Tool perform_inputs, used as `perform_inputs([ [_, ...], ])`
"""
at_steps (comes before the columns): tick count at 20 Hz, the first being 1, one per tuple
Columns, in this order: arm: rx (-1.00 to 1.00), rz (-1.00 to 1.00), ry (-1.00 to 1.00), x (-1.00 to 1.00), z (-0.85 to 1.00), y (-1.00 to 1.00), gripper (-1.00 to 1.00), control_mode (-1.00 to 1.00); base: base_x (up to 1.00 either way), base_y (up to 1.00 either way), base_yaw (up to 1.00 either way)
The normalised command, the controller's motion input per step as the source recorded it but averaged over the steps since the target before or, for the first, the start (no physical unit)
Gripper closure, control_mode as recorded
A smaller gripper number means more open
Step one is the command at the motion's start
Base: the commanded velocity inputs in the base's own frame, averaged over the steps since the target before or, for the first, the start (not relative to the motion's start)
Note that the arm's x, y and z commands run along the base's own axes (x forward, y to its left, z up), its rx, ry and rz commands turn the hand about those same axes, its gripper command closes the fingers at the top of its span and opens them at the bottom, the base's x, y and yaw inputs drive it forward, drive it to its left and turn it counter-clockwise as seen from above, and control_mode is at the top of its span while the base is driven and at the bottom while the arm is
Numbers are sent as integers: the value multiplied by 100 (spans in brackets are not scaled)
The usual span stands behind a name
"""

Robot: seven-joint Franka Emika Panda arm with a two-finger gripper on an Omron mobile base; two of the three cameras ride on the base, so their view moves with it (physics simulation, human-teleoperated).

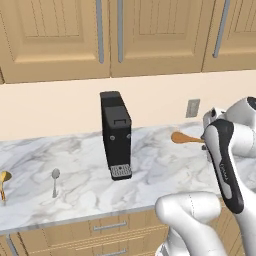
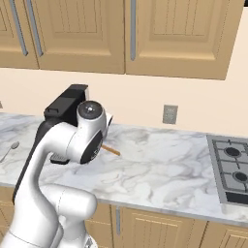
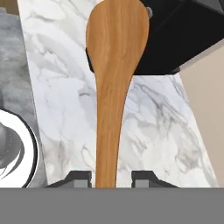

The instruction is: Organize the utensils by type. Pick up the wooden spoons from the counter and place them in the open cabinet. Then pick up the metallic utensils from the counter and place them in the open drawer.

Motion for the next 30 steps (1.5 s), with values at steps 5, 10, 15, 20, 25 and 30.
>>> perform_inputs([
  [5, 0, 0, 0, 0, 0, 0, 100, 100, -3, 0, 0],
  [10, 0, 0, 0, 0, 0, 0, 100, 100, -64, 10, 25],
  [15, 0, 0, 0, 0, 0, 0, 100, 100, -46, 55, 67],
  [20, 0, 0, 0, 0, 0, 0, 100, 100, -20, 58, 99],
  [25, 0, 0, 0, 0, 0, 0, 100, 100, -1, 43, 96],
  [30, 0, 0, 0, 0, 0, 0, 100, 100, 54, 19, 66],
])
